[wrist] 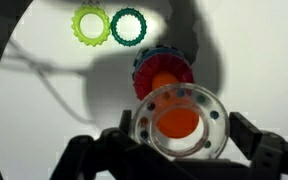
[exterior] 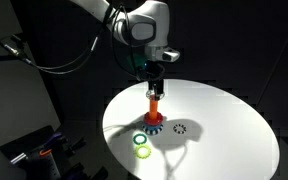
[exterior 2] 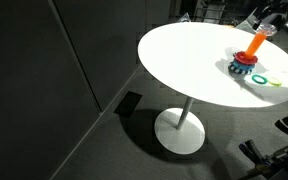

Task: Pick up the clear ring and put it on the ring holder

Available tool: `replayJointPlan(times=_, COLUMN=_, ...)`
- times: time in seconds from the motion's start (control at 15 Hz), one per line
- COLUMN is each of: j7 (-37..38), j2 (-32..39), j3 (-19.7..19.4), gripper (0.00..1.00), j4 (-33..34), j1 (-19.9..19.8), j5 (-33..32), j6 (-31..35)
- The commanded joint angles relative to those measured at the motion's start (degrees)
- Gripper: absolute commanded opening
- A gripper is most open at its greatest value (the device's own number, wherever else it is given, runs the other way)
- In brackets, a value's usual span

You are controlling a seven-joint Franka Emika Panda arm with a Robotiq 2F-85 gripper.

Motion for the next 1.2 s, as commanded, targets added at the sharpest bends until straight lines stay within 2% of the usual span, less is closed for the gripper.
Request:
replayJointPlan(times=0.0, j7=0.20, j2=1.73, j3=0.32, gripper=0.70, j4=2.45, j1=-0.39, j5=0.87, j6=-1.90)
replayJointPlan(times=0.33, j7=-0.39, j2=2.79, j3=0.57, gripper=0.70, j4=2.74, j1=-0.44, j5=1.38, j6=-3.01)
replayJointPlan(times=0.4, j7=-0.53, j2=2.89, j3=0.62, gripper=0.74, j4=2.79, j1=-0.46, j5=1.48, j6=-3.38)
replayJointPlan(times=0.47, j7=-0.71, j2=2.96, j3=0.67, gripper=0.99, j4=2.89, j1=-0.49, j5=1.64, j6=-3.95)
replayJointPlan(times=1.13, j7=-4.77, j2=0.19, j3=1.89, gripper=1.00, j4=0.92, j1=-0.22, j5=2.07, j6=-9.64)
